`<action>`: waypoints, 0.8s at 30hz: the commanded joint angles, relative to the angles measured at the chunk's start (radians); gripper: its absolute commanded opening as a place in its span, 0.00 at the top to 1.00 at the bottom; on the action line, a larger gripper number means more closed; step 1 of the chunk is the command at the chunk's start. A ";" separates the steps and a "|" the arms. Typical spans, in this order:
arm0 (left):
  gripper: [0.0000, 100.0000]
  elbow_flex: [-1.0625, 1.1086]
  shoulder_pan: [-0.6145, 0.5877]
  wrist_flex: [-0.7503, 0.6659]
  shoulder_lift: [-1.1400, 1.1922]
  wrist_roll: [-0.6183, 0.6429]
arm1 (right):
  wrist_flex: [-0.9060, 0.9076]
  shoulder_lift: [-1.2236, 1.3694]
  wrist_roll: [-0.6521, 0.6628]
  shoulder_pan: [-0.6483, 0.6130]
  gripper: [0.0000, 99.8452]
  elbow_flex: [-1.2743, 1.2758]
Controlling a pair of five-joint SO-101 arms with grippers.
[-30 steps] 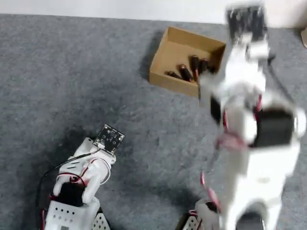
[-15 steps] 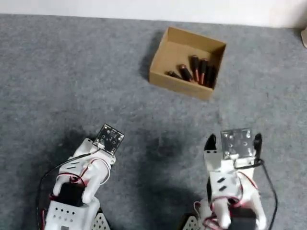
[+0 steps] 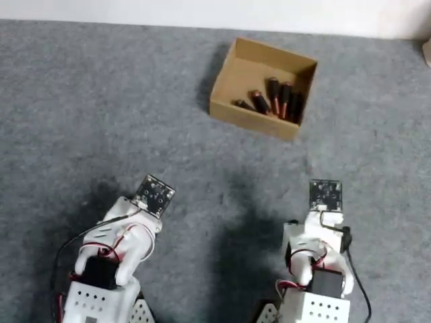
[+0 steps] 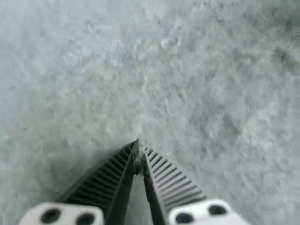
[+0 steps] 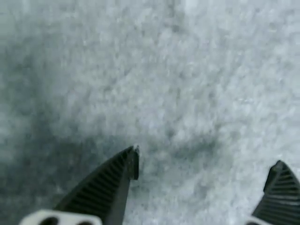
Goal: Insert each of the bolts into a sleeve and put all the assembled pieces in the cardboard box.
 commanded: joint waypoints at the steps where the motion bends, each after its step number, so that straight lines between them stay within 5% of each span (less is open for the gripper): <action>1: 0.99 0.024 0.012 0.135 -0.002 -0.002 | 0.074 -0.005 0.058 0.031 0.62 0.150; 6: 0.99 0.024 0.012 0.212 -0.002 -0.005 | 0.076 -0.005 0.176 0.111 0.62 0.150; 24: 0.99 0.024 0.015 0.212 -0.002 -0.005 | 0.076 -0.005 0.180 0.113 0.62 0.150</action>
